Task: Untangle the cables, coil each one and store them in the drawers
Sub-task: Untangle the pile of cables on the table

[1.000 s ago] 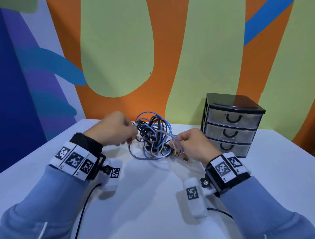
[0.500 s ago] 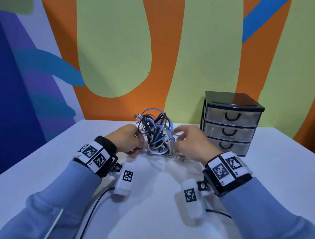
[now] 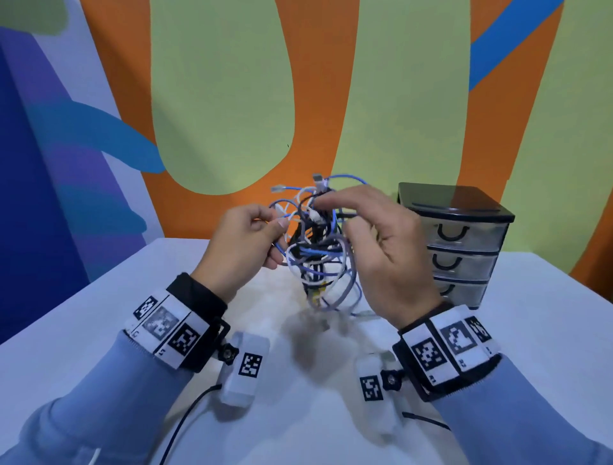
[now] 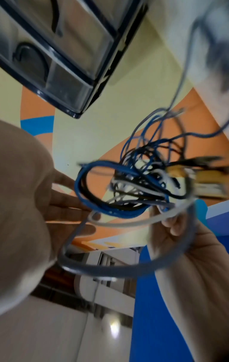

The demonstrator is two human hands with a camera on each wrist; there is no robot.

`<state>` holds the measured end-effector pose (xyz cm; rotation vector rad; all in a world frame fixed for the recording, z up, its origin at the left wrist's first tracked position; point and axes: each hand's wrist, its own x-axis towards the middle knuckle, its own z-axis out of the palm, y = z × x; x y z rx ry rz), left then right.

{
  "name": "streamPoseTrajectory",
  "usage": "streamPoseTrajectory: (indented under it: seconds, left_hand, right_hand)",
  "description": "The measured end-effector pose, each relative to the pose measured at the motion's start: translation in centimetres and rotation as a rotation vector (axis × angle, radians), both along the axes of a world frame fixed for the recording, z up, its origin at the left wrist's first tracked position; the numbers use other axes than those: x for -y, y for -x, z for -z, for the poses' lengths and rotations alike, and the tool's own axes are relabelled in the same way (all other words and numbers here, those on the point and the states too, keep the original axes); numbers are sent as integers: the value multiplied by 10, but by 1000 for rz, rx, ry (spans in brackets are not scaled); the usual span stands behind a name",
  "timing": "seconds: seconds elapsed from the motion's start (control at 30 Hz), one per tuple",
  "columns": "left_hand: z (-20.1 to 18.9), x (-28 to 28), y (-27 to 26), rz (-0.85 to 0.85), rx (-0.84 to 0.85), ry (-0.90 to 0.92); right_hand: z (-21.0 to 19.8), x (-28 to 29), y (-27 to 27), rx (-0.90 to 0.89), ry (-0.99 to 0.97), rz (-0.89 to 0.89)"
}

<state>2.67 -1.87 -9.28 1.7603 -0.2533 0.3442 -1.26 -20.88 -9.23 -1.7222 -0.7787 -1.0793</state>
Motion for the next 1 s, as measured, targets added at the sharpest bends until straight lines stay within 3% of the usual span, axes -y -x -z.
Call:
streamPoseTrajectory:
  seconds: [0.13,0.27,0.33,0.43,0.5,0.53,0.6,0.7,0.77,0.83,0.9,1.0]
  left_hand:
    - [-5,1,5,47,-112,230]
    - [-18,4,17,314,-210,516]
    - [-24,2,21,379,-192,614]
    - [-31,-12,19,368,-124,816]
    - [-34,-25,17,320,-91,864]
    - [-35,-30,15,270,-63,768]
    - [-32,-36,14,121,45,340]
    - [-24,-31,12,-168,386,-347]
    - [-18,-23,13,-222,602,-616]
    - [-16,-17,15,-153,712,-680]
    - [-18,-14,21,-96,793,-609]
    - [-21,-9,29,-11,814,-585]
  right_hand:
    - [7,-10,4,-278,266,-45]
    - [17,-12,-4,-537,391,-89]
    - [20,-12,-7,-560,442,-78]
    - [26,-10,-14,-544,586,73]
    - [26,-8,-17,-531,544,81]
    - [27,-6,-19,-518,472,70]
    - [25,-2,-19,-508,342,49]
    - [21,1,-15,-523,264,22]
    - [19,1,-12,-516,277,23]
    - [19,0,-12,-499,276,24]
    - [20,1,-14,-458,245,47]
    - [19,2,-15,-385,179,73]
